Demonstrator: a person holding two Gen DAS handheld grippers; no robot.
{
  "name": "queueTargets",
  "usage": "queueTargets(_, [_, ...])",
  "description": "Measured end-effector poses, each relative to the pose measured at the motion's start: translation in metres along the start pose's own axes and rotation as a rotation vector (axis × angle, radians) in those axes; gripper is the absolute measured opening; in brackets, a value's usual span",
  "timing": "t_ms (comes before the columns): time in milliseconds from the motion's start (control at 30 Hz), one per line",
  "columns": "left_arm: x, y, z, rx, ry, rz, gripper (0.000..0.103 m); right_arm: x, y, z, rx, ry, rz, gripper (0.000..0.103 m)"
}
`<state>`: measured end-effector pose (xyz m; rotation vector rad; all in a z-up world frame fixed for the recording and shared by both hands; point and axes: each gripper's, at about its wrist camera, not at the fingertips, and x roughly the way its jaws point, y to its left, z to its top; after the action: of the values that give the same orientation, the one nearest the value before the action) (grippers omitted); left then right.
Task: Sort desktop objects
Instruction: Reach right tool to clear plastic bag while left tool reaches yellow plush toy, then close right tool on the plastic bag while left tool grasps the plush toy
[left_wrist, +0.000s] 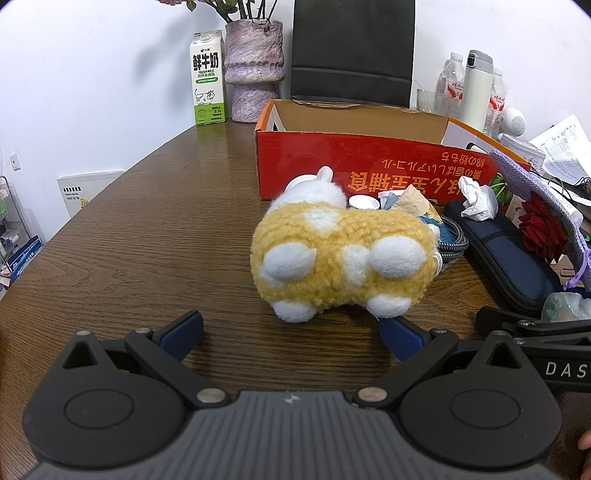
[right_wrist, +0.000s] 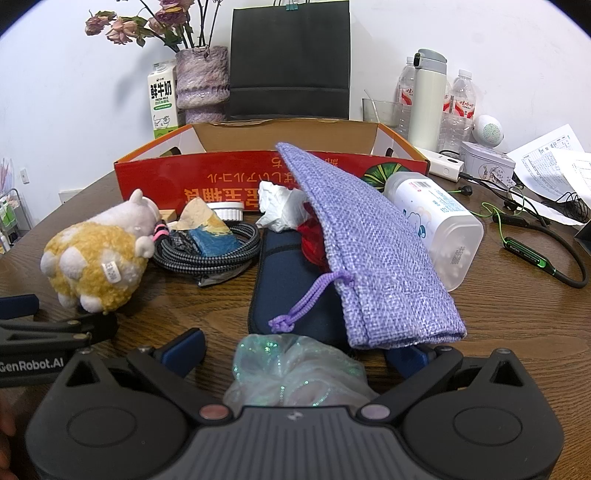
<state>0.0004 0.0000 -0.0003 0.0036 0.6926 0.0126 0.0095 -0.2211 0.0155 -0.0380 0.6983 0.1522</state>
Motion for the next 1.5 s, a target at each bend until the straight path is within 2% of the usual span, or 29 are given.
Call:
queueTargets(633, [0.000,0.000,0.000,0.000,0.000,0.000,0.103,-0.008,0.001,-0.006,-0.012,0.001,0.001,0.103])
queueTargets(733, [0.000,0.000,0.000,0.001,0.000,0.001,0.103,-0.015,-0.002,-0.007,-0.023,0.037,0.019,0.103])
queueTargets(833, [-0.005,0.007,-0.004,0.034,0.002,-0.035,0.103,-0.029,-0.008,-0.014,-0.003,0.041,0.026,0.103])
queueTargets(900, [-0.018,0.009,-0.009,0.063,0.016,-0.115,0.103,-0.043,-0.014,-0.022,0.011,0.021,0.067,0.101])
queueTargets(967, [-0.035,0.018,-0.009,0.048,-0.024,-0.204,0.103,-0.056,-0.020,-0.027,0.028,-0.001,0.091,0.095])
queueTargets(1067, [-0.052,0.021,0.004,0.029,-0.105,-0.277,0.103,-0.065,-0.031,-0.025,0.074,-0.037,0.126,0.078])
queueTargets(1133, [-0.047,0.022,0.022,0.038,-0.138,-0.262,0.103,-0.062,-0.032,-0.020,0.079,-0.046,0.141,0.069])
queueTargets(1200, [-0.025,0.016,0.041,0.038,-0.119,-0.171,0.102,-0.057,-0.030,-0.017,0.080,-0.041,0.137,0.046])
queueTargets(1233, [-0.011,0.016,0.047,0.033,-0.098,-0.143,0.100,-0.054,-0.029,-0.016,0.079,-0.031,0.145,0.045])
queueTargets(1267, [0.004,0.015,0.056,0.029,-0.060,-0.136,0.091,-0.053,-0.029,-0.017,0.083,-0.029,0.158,0.044])
queueTargets(1300, [0.019,0.015,0.063,0.019,-0.005,-0.130,0.073,-0.054,-0.029,-0.017,0.081,-0.028,0.175,0.042])
queueTargets(1333, [0.032,0.016,0.067,-0.002,0.044,-0.128,0.067,-0.057,-0.027,-0.019,0.073,-0.029,0.195,0.041])
queueTargets(1367, [0.041,0.020,0.068,-0.028,0.082,-0.152,0.052,-0.060,-0.025,-0.021,0.063,-0.027,0.213,0.040])
queueTargets(1400, [0.046,0.023,0.068,-0.056,0.110,-0.170,0.051,-0.064,-0.023,-0.022,0.054,-0.026,0.234,0.040])
queueTargets(1500, [0.034,0.024,0.063,-0.066,0.101,-0.154,0.047,-0.077,-0.020,-0.025,0.037,-0.026,0.313,0.039])
